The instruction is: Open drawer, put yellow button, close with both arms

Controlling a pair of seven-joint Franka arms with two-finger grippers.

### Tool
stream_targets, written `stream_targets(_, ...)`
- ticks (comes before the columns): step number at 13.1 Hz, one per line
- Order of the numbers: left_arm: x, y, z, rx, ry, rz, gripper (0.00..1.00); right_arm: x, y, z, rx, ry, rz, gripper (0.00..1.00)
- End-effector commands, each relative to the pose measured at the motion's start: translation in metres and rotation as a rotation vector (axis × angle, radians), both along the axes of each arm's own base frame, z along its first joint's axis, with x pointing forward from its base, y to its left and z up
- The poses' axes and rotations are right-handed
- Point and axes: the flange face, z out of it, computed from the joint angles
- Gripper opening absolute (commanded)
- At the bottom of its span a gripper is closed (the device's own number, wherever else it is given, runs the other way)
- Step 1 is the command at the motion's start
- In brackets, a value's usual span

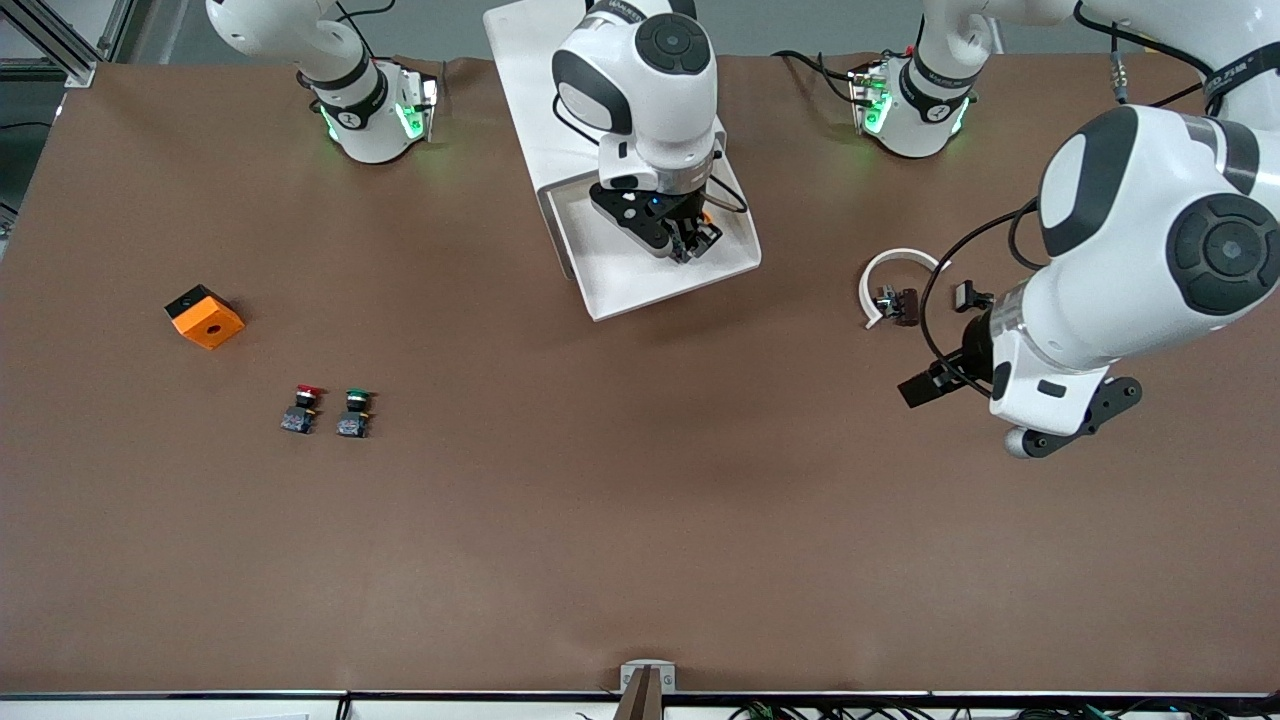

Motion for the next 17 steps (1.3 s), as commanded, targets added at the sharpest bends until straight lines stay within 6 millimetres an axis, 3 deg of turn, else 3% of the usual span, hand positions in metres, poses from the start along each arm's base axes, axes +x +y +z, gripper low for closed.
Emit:
stream_targets(1, -0.026, 0.009, -0.005, 0.000, 0.015, -0.108, 1.00, -0.003, 0.007, 0.004, -0.014, -0.015, -0.003, 0.00)
stream_targets(6, -0.056, 0.020, -0.028, -0.035, -0.044, -0.217, 1.00, -0.002, 0.007, 0.002, -0.025, -0.023, 0.003, 0.00)
stream_targets(7, -0.063, 0.018, -0.033, -0.040, -0.060, -0.220, 1.00, -0.002, 0.006, 0.002, -0.029, -0.029, 0.008, 0.00)
stream_targets(9, -0.079, -0.003, -0.046, -0.050, -0.061, -0.262, 1.00, -0.001, 0.006, 0.002, -0.032, -0.032, 0.008, 0.00)
stream_targets(11, -0.087, -0.022, -0.053, -0.051, -0.044, -0.297, 1.00, 0.006, 0.001, 0.003, -0.027, -0.029, -0.004, 0.99)
stream_targets(13, -0.099, -0.049, -0.062, -0.044, -0.030, -0.355, 1.00, 0.006, 0.002, 0.008, -0.022, -0.028, 0.002, 1.00)
stream_targets(17, -0.113, -0.108, -0.093, -0.011, -0.038, -0.489, 1.00, 0.035, -0.015, 0.048, -0.025, -0.017, 0.028, 1.00)
